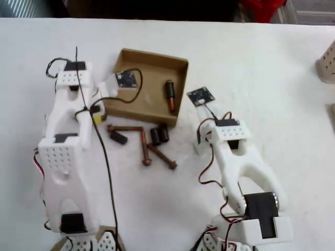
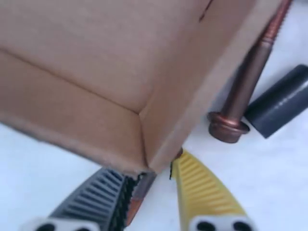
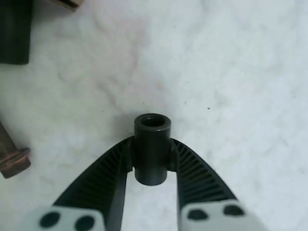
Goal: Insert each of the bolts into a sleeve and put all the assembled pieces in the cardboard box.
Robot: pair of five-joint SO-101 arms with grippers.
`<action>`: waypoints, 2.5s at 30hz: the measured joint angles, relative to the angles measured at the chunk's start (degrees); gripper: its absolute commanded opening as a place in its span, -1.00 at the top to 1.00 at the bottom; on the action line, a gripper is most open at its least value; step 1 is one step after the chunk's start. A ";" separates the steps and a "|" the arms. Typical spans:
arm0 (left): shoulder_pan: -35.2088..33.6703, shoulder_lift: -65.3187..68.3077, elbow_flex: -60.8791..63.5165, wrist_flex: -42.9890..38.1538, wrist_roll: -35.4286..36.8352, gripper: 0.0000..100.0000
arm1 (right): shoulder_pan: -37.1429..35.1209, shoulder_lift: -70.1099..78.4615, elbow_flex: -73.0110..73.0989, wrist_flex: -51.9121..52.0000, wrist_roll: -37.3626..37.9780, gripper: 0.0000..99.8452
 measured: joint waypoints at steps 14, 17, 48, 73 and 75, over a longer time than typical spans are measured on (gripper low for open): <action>-1.14 1.58 -4.13 9.93 22.59 0.96 | 0.00 0.00 0.00 0.00 0.26 0.96; -1.49 1.58 -5.80 13.98 27.43 0.96 | 0.00 0.00 0.00 0.00 0.26 0.96; -8.09 -34.20 34.46 -16.09 54.15 0.96 | 0.00 0.00 0.00 -1.85 -3.60 0.96; -6.51 -66.37 83.96 -53.36 77.80 0.96 | -4.75 -5.19 1.05 -1.85 -22.24 0.96; -6.51 -66.37 84.13 -53.45 77.80 0.96 | -6.15 -8.53 3.16 -2.02 -22.59 0.96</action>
